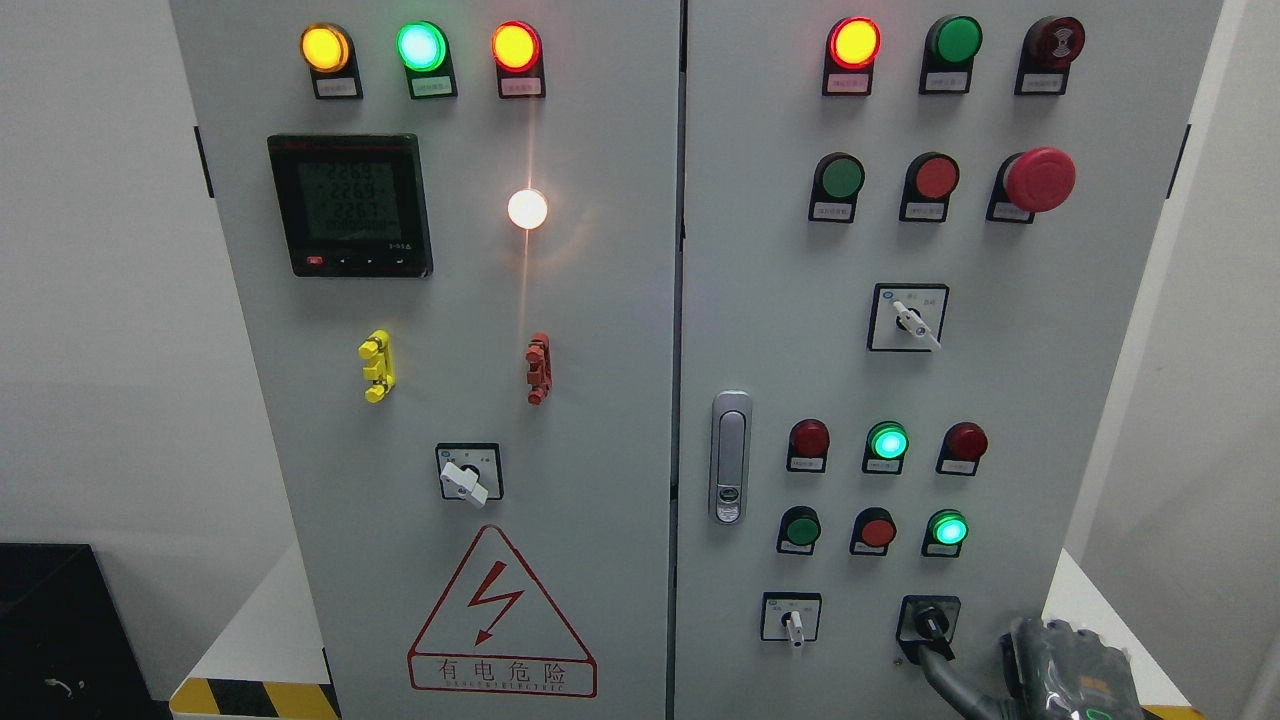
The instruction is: Flip black knob to close circuit
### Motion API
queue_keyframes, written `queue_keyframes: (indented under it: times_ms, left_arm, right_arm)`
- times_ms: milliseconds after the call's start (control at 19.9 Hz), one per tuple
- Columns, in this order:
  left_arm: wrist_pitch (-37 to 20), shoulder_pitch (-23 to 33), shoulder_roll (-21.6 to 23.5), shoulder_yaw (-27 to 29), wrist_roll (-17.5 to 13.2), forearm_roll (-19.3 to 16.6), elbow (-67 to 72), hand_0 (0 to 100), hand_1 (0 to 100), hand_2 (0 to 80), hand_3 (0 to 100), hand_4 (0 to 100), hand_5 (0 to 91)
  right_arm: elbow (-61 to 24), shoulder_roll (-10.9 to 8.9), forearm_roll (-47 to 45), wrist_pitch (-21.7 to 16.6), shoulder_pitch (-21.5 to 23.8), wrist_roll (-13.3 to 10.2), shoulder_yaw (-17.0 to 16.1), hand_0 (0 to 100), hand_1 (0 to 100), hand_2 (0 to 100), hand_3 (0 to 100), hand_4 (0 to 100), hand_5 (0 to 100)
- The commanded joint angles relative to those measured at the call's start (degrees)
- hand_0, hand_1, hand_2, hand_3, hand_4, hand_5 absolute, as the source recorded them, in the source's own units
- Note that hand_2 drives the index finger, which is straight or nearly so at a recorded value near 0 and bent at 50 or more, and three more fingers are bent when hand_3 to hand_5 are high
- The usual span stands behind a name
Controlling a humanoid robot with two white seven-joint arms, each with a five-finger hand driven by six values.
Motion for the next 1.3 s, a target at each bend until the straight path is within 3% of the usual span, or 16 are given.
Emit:
queue_keyframes:
  times_ms: [0,1254]
  left_arm:
    - [0.0,0.0,0.0,0.0,0.1,0.0,0.0,12,56,0.0,0,0,0.0]
    - [0.0,0.0,0.0,0.0,0.0,0.0,0.0,12,56,0.0,0,0,0.0]
  right_arm:
    - [0.0,-0.47,-0.1,0.2,-0.1,-0.1,-0.5,0,3,99,100,100,100]
    - [-3.0,0.67,-0.9,0.1,0.5,-0.3,-0.2,0,5,100,100,100,100]
